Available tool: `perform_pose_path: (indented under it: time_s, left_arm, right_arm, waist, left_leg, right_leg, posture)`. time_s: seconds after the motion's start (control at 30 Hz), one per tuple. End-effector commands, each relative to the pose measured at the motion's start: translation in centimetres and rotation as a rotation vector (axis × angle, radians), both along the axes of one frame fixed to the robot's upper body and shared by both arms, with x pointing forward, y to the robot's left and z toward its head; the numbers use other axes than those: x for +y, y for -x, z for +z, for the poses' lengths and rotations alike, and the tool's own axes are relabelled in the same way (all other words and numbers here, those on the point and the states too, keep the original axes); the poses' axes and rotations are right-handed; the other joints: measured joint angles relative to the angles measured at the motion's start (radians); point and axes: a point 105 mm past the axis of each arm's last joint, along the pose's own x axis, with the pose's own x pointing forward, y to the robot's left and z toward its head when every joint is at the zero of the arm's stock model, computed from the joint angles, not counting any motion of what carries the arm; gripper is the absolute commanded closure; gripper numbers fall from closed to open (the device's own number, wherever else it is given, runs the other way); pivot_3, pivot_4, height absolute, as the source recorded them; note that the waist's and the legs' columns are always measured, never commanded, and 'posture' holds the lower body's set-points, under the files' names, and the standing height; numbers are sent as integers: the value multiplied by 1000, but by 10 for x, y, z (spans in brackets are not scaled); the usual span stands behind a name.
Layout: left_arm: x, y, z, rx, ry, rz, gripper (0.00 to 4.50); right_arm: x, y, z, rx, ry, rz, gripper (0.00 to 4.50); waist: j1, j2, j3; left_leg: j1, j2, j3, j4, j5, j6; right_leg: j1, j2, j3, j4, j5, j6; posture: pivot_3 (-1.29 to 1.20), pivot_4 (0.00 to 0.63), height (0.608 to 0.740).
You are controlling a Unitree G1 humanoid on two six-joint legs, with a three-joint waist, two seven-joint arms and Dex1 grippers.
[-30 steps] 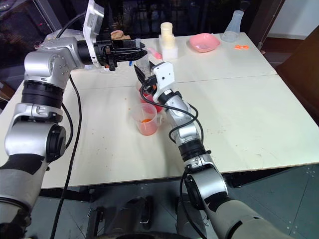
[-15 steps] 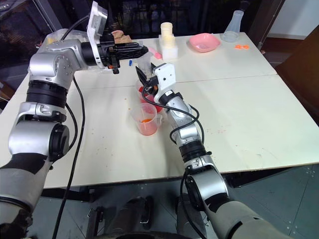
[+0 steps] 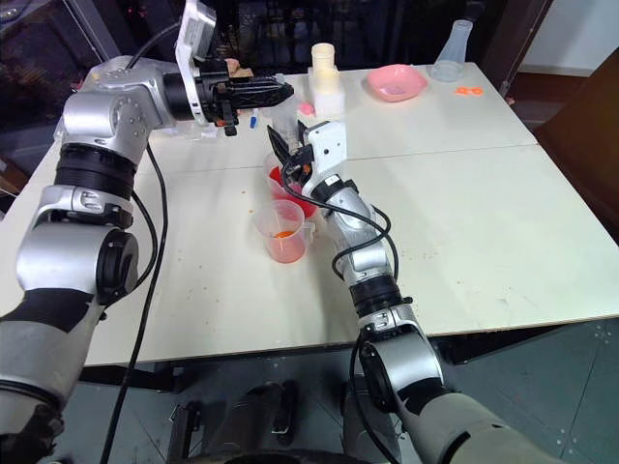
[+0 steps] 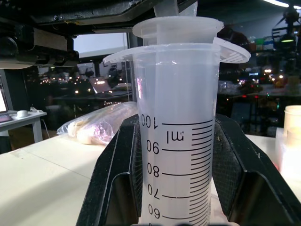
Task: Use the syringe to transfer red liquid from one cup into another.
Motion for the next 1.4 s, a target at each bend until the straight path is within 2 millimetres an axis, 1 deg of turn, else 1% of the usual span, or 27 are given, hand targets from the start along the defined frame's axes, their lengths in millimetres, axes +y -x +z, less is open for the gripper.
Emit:
perform_pose_path:
  time_s: [0.03, 0.17, 0.57, 1.2, 1.4]
  left_arm:
    - [0, 16, 62, -200, 94, -20, 4485]
    - [1, 17, 68, -213, 104, -16, 4485]
    - [7, 14, 76, -227, 119, 6, 4485]
    - [11, 12, 75, -225, 116, 15, 4485]
    - [12, 11, 72, -223, 111, 21, 4485]
  right_arm:
    - [18, 8, -12, 18, 36, 63, 3142]
    - [19, 7, -18, 30, 44, 65, 3142]
    - [21, 7, -27, 48, 58, 70, 3142]
    - [21, 7, -25, 37, 68, 75, 3142]
    - [20, 6, -20, 24, 62, 71, 3142]
  waist:
    - [0, 0, 0]
    - [1, 0, 0]
    - [1, 0, 0]
    - [0, 0, 0]
    - [0, 0, 0]
  left_leg:
    - [0, 0, 0, 0, 0, 0]
    - [0, 0, 0, 0, 0, 0]
    - [0, 0, 0, 0, 0, 0]
    - [0, 0, 0, 0, 0, 0]
    - [0, 0, 0, 0, 0, 0]
  right_leg:
    - [0, 0, 0, 0, 0, 0]
    - [0, 0, 0, 0, 0, 0]
    - [0, 0, 0, 0, 0, 0]
    - [0, 0, 0, 0, 0, 0]
    - [0, 0, 0, 0, 0, 0]
  posture:
    - [0, 150, 740]
    - [0, 150, 740]
    - [0, 150, 740]
    - [0, 150, 740]
    - [0, 150, 740]
